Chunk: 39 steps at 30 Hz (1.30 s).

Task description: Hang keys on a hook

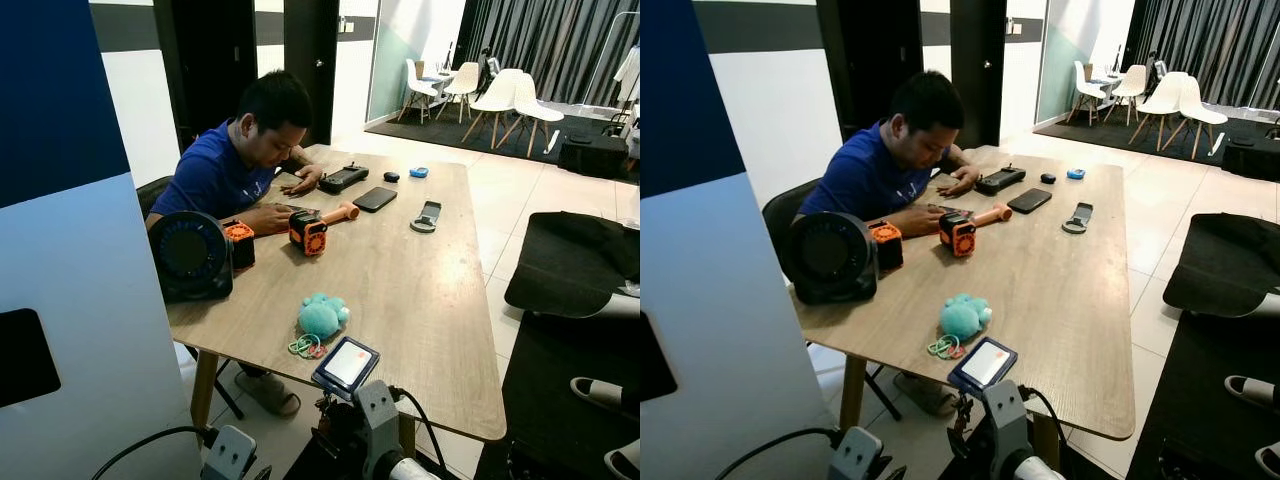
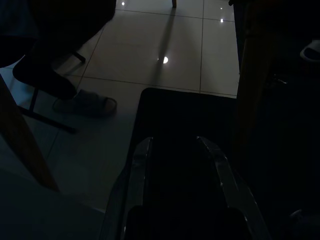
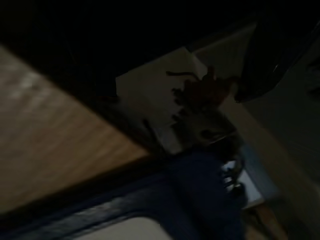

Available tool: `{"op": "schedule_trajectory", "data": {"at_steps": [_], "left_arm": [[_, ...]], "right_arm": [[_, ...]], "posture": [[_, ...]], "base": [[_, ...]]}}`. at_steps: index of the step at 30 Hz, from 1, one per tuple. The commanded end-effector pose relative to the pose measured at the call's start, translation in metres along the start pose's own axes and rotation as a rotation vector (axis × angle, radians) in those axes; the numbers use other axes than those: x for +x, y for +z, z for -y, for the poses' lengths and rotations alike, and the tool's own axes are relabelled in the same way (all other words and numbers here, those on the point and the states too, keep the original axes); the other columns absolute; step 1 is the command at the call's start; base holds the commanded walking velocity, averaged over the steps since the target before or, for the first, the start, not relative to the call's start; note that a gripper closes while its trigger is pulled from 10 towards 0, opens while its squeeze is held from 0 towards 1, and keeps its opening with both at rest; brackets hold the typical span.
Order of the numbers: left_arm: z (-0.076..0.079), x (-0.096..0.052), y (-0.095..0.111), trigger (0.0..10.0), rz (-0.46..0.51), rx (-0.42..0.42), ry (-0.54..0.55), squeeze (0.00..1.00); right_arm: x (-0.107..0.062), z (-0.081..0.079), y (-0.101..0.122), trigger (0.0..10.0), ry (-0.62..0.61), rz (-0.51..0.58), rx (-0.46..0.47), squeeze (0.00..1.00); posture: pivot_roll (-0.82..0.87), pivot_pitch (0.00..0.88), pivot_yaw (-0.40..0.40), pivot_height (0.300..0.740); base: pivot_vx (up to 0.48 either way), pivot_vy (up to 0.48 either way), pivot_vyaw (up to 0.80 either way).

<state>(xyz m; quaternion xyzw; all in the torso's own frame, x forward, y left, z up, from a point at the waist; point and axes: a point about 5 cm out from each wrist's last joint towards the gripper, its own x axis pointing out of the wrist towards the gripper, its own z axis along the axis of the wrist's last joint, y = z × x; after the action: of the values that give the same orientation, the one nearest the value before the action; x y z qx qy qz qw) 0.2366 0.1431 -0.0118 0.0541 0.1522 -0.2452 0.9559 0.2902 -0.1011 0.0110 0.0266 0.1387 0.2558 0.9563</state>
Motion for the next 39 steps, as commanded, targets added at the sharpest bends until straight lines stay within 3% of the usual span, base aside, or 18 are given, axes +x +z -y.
{"op": "schedule_trajectory", "data": {"at_steps": [1, 16, 22, 31, 39], "left_arm": [[0.001, -0.002, -0.003, 10.0, -0.006, 0.009, -0.001, 0.00], [-0.001, -0.004, -0.004, 10.0, -0.010, 0.004, 0.017, 0.00], [-0.001, -0.004, -0.004, 10.0, -0.010, 0.006, 0.019, 0.00], [-0.001, -0.004, -0.004, 10.0, -0.013, 0.007, 0.022, 0.00], [0.000, -0.005, -0.005, 10.0, -0.014, 0.008, 0.021, 0.00]], "right_arm": [[-0.001, 0.002, -0.001, 10.0, -0.018, 0.002, 0.018, 0.00], [0.009, 0.006, 0.021, 10.0, -0.071, 0.067, -0.053, 0.00], [0.014, -0.004, 0.023, 10.0, -0.015, 0.066, -0.094, 0.00], [0.014, -0.032, 0.009, 10.0, 0.167, 0.008, -0.219, 0.00], [0.009, -0.039, -0.001, 10.0, 0.190, -0.002, -0.243, 0.00]], "posture": [[0.09, 0.070, -0.030, 0.740], [0.10, 0.077, -0.033, 0.740], [0.10, 0.077, -0.034, 0.740], [0.09, 0.076, -0.040, 0.740], [0.09, 0.075, -0.039, 0.740]], "base": [[0.000, 0.000, 0.00], [0.000, 0.000, 0.00], [0.000, 0.000, 0.00], [0.000, 0.000, 0.00], [0.000, 0.000, 0.00]]}}
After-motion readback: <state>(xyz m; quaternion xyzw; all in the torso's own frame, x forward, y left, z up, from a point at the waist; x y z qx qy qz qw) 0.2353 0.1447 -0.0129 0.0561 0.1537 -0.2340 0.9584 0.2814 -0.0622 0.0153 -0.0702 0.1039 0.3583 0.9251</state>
